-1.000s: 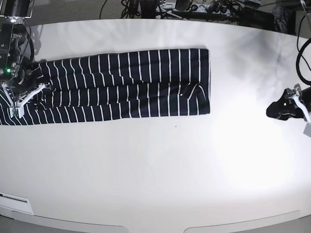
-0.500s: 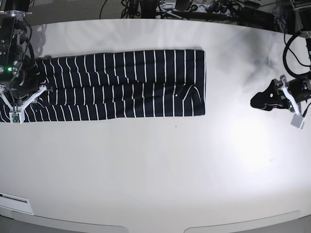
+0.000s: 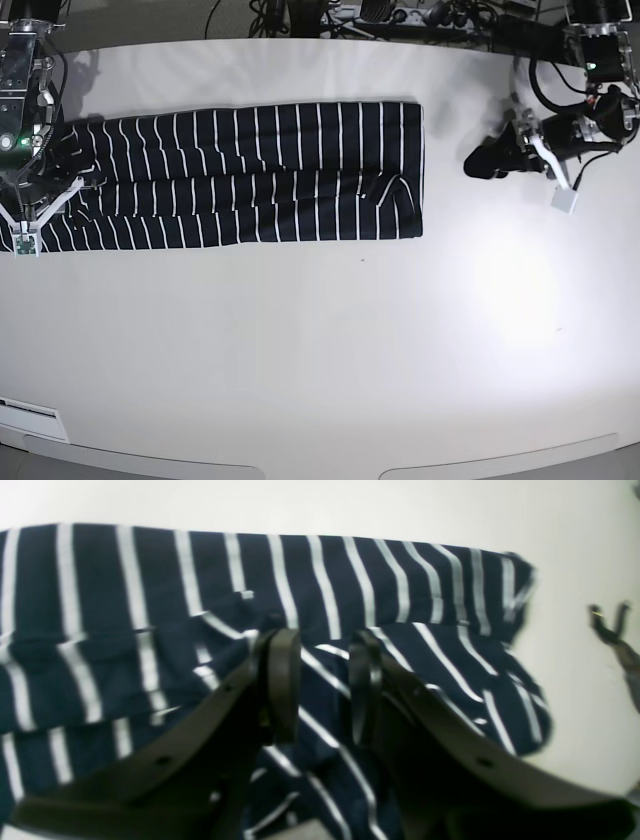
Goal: Fold the T-shirt properly
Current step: 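Move the left gripper to the strip end and grasp it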
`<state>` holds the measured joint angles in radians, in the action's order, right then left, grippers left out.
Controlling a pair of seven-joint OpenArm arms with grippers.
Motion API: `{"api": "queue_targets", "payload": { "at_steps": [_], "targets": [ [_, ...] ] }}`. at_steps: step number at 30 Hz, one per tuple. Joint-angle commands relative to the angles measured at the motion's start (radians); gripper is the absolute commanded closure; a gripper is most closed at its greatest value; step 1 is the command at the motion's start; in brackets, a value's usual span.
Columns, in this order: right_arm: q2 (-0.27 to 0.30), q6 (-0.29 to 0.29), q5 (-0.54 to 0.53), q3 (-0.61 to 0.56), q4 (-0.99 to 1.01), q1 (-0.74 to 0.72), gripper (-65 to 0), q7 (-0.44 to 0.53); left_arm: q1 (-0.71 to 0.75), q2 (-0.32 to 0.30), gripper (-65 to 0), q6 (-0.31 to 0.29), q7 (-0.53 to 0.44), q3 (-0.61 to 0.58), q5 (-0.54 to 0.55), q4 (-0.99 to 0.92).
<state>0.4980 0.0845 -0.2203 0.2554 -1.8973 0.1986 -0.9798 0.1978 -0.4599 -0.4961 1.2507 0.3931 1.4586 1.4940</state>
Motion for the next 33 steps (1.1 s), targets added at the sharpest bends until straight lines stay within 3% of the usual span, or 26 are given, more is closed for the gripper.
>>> {"api": "queue_targets", "payload": {
  "at_steps": [1, 8, 15, 23, 28, 33],
  "targets": [
    [0.021, -0.014, 0.021, 0.008, -0.017, -0.013, -19.9, 0.018, -0.008, -0.002, -37.3, 0.011, -0.021, 0.007, 0.025, 0.013],
    [0.047, -0.044, 0.072, 0.045, -0.017, -0.013, -19.9, 0.015, -0.008, 0.116, -37.3, 0.019, -0.058, 0.004, -0.072, 0.013],
    [0.112, -0.045, 0.062, 0.148, -0.017, -0.009, -19.9, 0.014, -0.013, 0.207, -37.3, 0.031, -0.061, 0.002, -0.075, 0.013],
    [0.158, -0.004, -0.042, 0.191, -0.016, 0.006, -19.8, 0.007, -0.015, 0.283, -37.3, 0.049, -0.071, -0.058, -0.124, 0.013],
    [0.159, 0.002, -0.042, 0.191, -0.016, 0.006, -19.8, 0.007, -0.016, 0.293, -37.3, 0.061, -0.091, -0.053, -0.185, 0.035],
    [0.16, 0.002, -0.042, 0.191, -0.016, 0.006, -19.8, 0.007, -0.012, 0.293, -37.3, 0.151, -0.143, -0.004, -0.359, 0.174]
  ]
}}
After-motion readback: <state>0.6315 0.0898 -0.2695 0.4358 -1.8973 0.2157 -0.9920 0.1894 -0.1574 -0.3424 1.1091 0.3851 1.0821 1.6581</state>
